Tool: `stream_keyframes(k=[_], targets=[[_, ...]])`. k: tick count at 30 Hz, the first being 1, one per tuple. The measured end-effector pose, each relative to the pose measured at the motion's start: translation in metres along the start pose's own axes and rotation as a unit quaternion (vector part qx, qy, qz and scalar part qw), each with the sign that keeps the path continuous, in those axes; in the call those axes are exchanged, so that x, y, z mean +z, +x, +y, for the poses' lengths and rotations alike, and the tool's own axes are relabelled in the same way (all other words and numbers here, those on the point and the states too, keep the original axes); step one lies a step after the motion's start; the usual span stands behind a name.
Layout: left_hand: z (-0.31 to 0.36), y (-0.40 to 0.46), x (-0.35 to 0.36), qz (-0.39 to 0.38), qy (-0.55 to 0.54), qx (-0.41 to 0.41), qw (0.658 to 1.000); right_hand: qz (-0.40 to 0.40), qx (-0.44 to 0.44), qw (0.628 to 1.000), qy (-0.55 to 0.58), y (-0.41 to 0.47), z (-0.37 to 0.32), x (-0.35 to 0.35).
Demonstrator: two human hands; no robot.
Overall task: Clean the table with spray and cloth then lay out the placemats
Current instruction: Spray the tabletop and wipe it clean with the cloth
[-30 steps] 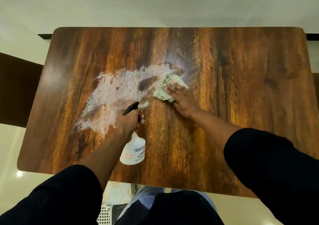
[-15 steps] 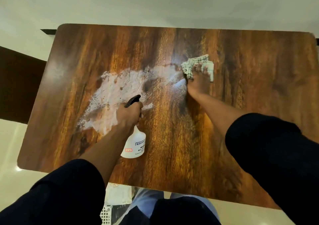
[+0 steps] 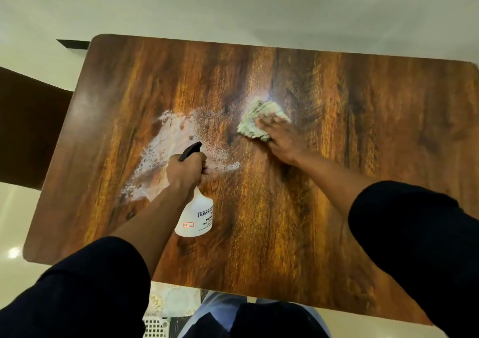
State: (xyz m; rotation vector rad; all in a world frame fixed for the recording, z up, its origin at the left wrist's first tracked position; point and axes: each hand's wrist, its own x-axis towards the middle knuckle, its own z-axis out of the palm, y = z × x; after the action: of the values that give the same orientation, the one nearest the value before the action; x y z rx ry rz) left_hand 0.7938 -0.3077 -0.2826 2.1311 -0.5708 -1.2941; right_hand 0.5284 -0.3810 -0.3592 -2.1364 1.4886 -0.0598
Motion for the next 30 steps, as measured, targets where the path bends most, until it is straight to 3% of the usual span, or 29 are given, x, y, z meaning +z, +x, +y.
stream_keyframes(k=[5,10,13,18,22,26,30], targets=[[0.001,0.008,-0.007,-0.019,-0.001,-0.002,1.0,0.118,0.211,0.97,0.029,0.011,0.029,-0.018],[-0.004,0.01,-0.014,-0.05,-0.019,-0.008,0.999,0.163,0.344,0.924,0.038,0.045,-0.016,-0.002],[-0.005,0.014,-0.02,-0.071,-0.046,-0.023,0.996,0.154,0.295,0.942,0.046,0.06,-0.072,0.013],[-0.005,0.021,-0.044,-0.01,-0.059,-0.006,0.998,0.051,0.057,0.997,0.025,0.085,-0.16,0.053],[-0.007,0.025,-0.07,0.026,-0.077,0.011,0.997,-0.02,-0.063,0.998,-0.001,0.092,-0.191,0.075],[-0.009,0.029,-0.085,0.03,-0.084,0.01,0.996,-0.044,-0.06,0.997,0.029,0.079,-0.154,0.05],[-0.013,0.039,-0.096,0.022,-0.08,-0.002,0.997,0.032,0.085,0.995,0.048,0.057,-0.105,0.019]])
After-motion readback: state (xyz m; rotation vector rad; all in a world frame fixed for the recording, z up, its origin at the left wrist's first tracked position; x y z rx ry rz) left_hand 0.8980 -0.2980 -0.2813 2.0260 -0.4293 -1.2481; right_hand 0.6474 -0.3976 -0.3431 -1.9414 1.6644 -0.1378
